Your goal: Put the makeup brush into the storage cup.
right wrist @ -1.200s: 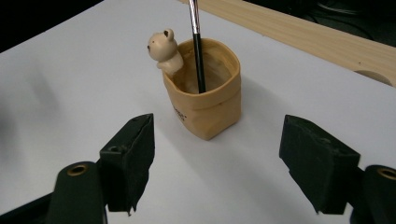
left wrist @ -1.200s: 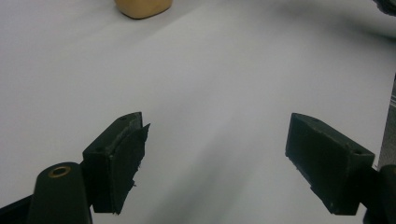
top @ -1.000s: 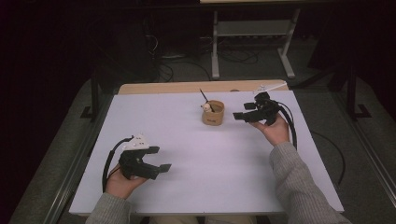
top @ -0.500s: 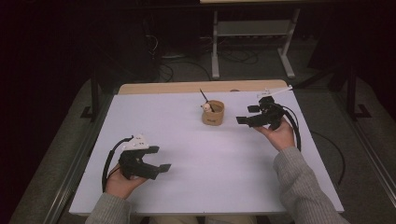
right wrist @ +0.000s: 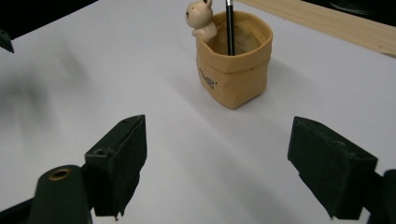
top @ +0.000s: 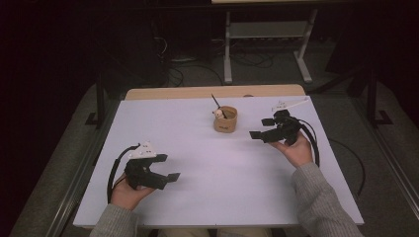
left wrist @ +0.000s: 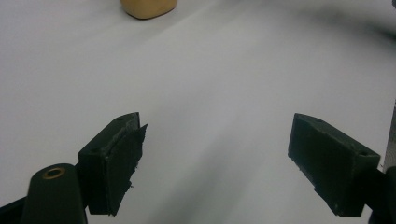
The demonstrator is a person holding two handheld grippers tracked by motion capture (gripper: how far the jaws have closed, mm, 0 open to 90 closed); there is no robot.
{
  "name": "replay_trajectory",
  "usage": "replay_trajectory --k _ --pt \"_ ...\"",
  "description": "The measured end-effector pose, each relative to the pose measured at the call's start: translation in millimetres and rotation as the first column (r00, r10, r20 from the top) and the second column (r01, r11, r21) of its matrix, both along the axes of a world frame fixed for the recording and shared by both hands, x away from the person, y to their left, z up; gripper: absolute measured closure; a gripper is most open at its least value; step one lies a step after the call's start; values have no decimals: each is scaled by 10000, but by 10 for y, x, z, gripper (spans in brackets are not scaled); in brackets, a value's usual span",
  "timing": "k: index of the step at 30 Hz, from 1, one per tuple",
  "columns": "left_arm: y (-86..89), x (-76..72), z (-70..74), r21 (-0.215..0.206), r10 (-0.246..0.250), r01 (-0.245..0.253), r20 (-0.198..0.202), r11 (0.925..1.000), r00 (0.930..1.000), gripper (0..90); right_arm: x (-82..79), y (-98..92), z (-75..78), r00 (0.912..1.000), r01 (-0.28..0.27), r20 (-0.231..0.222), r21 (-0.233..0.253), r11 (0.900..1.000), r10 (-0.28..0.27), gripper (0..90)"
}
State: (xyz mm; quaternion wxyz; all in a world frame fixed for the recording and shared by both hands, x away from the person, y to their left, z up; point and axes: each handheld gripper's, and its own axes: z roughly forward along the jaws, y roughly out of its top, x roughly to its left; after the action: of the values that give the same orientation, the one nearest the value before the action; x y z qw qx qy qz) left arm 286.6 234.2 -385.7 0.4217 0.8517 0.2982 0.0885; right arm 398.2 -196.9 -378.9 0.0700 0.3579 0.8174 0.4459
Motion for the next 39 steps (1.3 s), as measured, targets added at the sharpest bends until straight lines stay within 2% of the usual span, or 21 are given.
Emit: replay_trajectory --k 7,9,17,31,39 --pt "-4 -1 -5 -48 12 -12 36 10000 10000 173 -103 10 -35 9999 -74 123 -57 10000 75 190" --pt "-3 -2 -5 -75 21 -21 54 10000 10000 173 -128 16 -28 10000 -85 26 -42 10000 85 189" --pt "6 -5 0 -125 87 -86 71 9999 9999 173 -213 25 -28 9994 -236 251 -122 9996 239 190" --pt "11 -8 -11 -141 137 -137 41 9998 9999 171 -362 -14 -96 9995 -298 92 11 9996 298 189" --pt "5 -11 -13 -136 112 -111 43 9998 9999 171 -424 -21 -99 9992 -326 211 -50 9995 327 187"
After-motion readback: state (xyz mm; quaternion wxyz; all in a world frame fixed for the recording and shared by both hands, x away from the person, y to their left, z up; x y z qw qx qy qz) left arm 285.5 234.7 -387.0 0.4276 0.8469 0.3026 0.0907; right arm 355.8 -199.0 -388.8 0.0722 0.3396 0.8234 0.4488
